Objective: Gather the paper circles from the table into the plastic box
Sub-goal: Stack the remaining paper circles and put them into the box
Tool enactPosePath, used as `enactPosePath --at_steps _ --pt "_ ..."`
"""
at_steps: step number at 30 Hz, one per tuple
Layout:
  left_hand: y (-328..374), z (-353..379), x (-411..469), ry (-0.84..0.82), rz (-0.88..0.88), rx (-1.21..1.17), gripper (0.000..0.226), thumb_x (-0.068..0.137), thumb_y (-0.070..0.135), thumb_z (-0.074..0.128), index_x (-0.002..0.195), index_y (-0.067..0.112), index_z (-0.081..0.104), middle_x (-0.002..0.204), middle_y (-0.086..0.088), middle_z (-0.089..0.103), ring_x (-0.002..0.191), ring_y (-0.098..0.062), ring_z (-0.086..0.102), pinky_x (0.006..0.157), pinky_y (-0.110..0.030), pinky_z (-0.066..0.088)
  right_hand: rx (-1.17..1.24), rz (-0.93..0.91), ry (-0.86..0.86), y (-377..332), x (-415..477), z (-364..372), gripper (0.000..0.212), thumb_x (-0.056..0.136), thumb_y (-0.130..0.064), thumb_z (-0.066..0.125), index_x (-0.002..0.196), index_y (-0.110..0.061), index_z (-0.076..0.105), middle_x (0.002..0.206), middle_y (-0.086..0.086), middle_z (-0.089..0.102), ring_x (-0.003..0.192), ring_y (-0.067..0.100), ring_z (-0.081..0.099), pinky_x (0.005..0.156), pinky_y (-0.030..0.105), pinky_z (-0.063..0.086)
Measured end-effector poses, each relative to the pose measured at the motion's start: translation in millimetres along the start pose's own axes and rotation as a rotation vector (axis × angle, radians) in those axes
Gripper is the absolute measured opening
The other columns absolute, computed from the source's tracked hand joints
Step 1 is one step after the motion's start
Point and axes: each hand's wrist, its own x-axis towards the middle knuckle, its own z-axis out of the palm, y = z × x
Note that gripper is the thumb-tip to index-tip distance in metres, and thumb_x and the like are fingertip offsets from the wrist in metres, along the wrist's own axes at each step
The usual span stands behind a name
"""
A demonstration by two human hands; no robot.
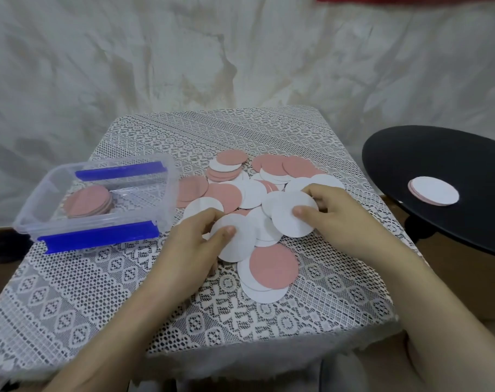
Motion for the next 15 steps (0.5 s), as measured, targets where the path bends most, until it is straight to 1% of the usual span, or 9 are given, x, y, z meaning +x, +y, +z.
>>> enactPosePath --at_steps 2,4,5,7,9,11,13,14,15 --pt "1 1 -2 -0.007 0.0 -0.005 0.013 0.103 0.029 0.05 0.101 0.029 0.063 0.052 0.011 0.059 0.045 -0.007 0.054 0.046 -0.016 0.038 0.088 -0.017 -0.061 -4 -4 2 0.007 0.1 -0.017 0.059 0.1 -0.017 0.066 0.073 -0.012 0.066 0.054 -0.005 0.051 0.053 0.016 0.037" --pt "3 2 -4 -0.027 -0.008 -0.034 0.016 0.104 0.029 0.047 0.102 0.031 0.063 0.052 0.003 0.058 0.045 -0.007 0.053 0.047 -0.019 0.039 0.117 -0.013 -0.137 -6 -8 9 0.009 0.101 -0.012 0.057 0.101 -0.015 0.065 0.064 -0.017 0.063 0.049 -0.005 0.048 0.049 0.011 0.034" --pt "3 2 -5 -0.04 -0.011 -0.054 0.017 0.105 0.03 0.046 0.103 0.033 0.063 0.052 0.0 0.059 0.045 -0.008 0.053 0.048 -0.019 0.039 0.109 -0.013 -0.158 -8 -10 14 0.01 0.101 -0.011 0.057 0.101 -0.015 0.065 0.065 -0.017 0.063 0.049 -0.005 0.049 0.049 0.01 0.034" --pt "5 3 -8 -0.07 -0.005 -0.097 0.02 0.105 0.03 0.044 0.104 0.037 0.063 0.054 -0.004 0.061 0.044 -0.007 0.052 0.047 -0.018 0.038 0.093 -0.003 -0.159 -11 -12 23 0.01 0.098 -0.011 0.059 0.098 -0.019 0.066 0.074 -0.011 0.067 0.055 -0.004 0.054 0.053 0.014 0.04" --pt "8 5 -11 -0.096 0.018 -0.126 0.022 0.105 0.031 0.044 0.105 0.039 0.064 0.057 -0.008 0.063 0.045 -0.006 0.051 0.047 -0.018 0.039 0.147 0.019 -0.164 -13 -13 32 0.008 0.096 -0.013 0.063 0.097 -0.02 0.066 0.089 0.003 0.07 0.063 0.011 0.062 0.057 0.028 0.049" --pt "10 5 -13 -0.116 0.053 -0.127 0.018 0.104 0.033 0.048 0.106 0.039 0.065 0.063 -0.003 0.066 0.049 -0.006 0.054 0.049 -0.018 0.041 0.182 0.018 -0.164 -16 -15 40 0.004 0.094 -0.016 0.067 0.095 -0.02 0.066 0.089 0.012 0.07 0.06 0.024 0.064 0.057 0.039 0.053" --pt "9 5 -13 -0.127 0.075 -0.117 0.014 0.101 0.032 0.055 0.107 0.04 0.065 0.073 0.006 0.069 0.055 -0.007 0.059 0.054 -0.021 0.046 0.142 0.003 -0.146 -18 -16 46 0.004 0.091 -0.022 0.071 0.091 -0.023 0.068 0.08 0.007 0.069 0.06 0.029 0.067 0.058 0.041 0.056" --pt "8 5 -12 -0.122 0.077 -0.102 0.015 0.1 0.03 0.057 0.107 0.041 0.065 0.075 0.008 0.07 0.056 -0.008 0.061 0.055 -0.024 0.048 0.127 0.001 -0.136 -19 -15 47 0.005 0.09 -0.026 0.073 0.09 -0.025 0.068 0.076 0.001 0.068 0.061 0.027 0.067 0.059 0.041 0.056" --pt "6 4 -12 -0.109 0.074 -0.083 0.015 0.099 0.029 0.058 0.107 0.04 0.064 0.074 0.009 0.069 0.056 -0.01 0.062 0.056 -0.027 0.049 0.102 -0.001 -0.12 -18 -15 48 0.006 0.089 -0.029 0.073 0.09 -0.027 0.068 0.074 -0.005 0.067 0.061 0.019 0.066 0.06 0.04 0.055"
